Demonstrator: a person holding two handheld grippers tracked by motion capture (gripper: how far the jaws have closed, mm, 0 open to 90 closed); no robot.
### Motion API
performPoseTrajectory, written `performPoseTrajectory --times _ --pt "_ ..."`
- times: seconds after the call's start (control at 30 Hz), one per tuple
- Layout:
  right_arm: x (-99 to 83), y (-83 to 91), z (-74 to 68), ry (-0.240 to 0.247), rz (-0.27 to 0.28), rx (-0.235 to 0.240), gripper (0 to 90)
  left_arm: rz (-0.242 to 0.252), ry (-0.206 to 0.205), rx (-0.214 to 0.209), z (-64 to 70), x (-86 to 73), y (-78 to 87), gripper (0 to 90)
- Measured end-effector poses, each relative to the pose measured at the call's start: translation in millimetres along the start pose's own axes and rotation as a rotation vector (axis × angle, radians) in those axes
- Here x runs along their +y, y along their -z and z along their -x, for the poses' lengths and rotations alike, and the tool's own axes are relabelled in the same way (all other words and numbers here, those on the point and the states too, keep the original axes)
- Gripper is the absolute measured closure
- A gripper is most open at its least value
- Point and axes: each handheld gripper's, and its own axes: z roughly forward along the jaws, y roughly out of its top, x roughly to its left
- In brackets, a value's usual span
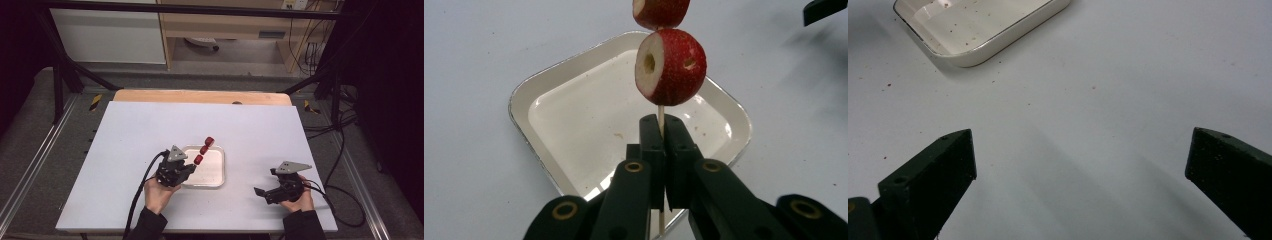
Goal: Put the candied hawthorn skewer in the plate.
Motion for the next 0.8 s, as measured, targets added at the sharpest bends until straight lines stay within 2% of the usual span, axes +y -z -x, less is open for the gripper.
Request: performPoseTrajectory --times 0.23,0.5,0.67,0.8 --pt "-2.1 1.7 2.0 -0.008 0.009 0.001 0.5 -0.082 0.015 0.038 -5.9 -1.1 -18.3 88.2" --pt "-4.5 5.2 3.9 -0.017 0.023 0.004 0.5 -0.177 0.033 0.079 -4.3 -0.1 -31.8 88.2" --pt "-4.9 6.9 4.8 -0.02 0.03 0.003 0.6 -0.233 0.034 0.086 -2.1 -0.5 -38.8 88.1" --pt "-5.0 6.2 4.8 -0.021 0.034 0.006 0.5 -0.248 0.028 0.102 -1.1 -0.6 -41.5 88.2"
